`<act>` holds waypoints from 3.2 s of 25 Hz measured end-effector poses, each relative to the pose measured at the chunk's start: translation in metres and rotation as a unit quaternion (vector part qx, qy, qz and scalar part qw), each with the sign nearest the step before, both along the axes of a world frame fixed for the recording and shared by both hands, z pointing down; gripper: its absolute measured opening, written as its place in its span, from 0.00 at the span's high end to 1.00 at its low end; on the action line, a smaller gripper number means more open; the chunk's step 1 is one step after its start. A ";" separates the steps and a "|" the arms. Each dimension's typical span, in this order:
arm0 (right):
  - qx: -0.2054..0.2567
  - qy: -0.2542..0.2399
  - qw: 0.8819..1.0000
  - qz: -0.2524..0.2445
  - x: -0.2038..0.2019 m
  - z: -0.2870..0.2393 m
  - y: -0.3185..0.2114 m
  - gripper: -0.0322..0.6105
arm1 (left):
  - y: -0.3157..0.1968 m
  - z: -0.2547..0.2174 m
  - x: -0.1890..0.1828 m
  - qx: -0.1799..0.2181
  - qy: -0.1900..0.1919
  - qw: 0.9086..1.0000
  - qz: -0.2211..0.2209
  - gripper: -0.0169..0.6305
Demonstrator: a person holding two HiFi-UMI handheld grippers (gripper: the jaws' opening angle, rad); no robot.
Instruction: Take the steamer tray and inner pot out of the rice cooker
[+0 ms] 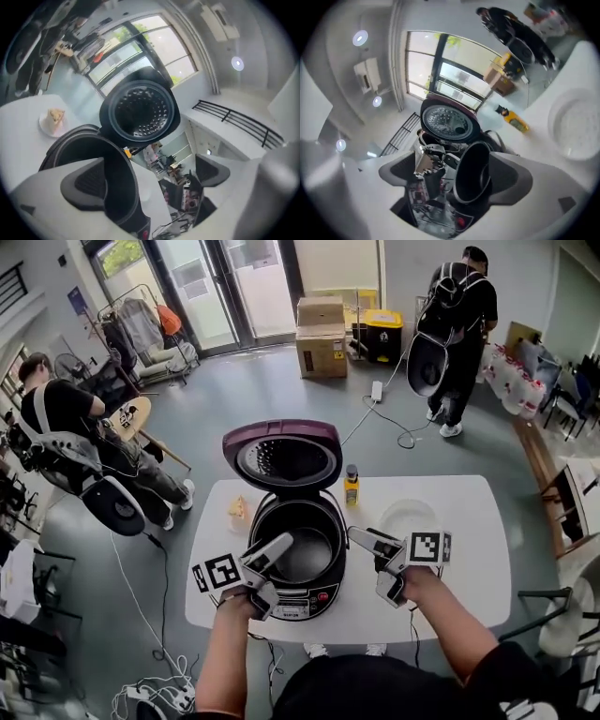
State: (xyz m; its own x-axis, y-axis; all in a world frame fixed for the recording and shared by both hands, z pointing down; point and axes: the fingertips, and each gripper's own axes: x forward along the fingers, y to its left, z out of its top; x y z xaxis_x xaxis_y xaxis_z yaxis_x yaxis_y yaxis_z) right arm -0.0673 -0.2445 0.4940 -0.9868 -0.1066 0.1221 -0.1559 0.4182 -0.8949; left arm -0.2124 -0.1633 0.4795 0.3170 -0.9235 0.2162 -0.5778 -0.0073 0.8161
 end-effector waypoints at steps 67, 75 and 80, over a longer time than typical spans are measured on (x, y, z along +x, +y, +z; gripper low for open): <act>-0.093 0.106 0.990 -0.025 -0.040 0.103 0.032 0.93 | 0.044 0.122 -0.092 -0.193 -0.002 0.978 0.074 0.95; -0.038 0.069 0.997 -0.022 -0.042 0.054 0.040 0.92 | 0.052 0.075 -0.096 -0.132 -0.006 0.988 0.080 0.94; -0.002 0.053 0.999 -0.005 -0.039 0.023 0.045 0.92 | 0.053 0.040 -0.095 -0.091 -0.038 0.991 0.092 0.94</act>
State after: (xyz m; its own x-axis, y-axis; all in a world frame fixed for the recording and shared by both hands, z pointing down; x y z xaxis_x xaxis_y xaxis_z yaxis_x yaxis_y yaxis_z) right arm -0.1064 -0.1991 0.5173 -0.9694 -0.0960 0.2260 -0.2453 0.4163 -0.8755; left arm -0.3077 -0.1105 0.5198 0.4523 -0.7956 0.4031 -0.6407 0.0246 0.7674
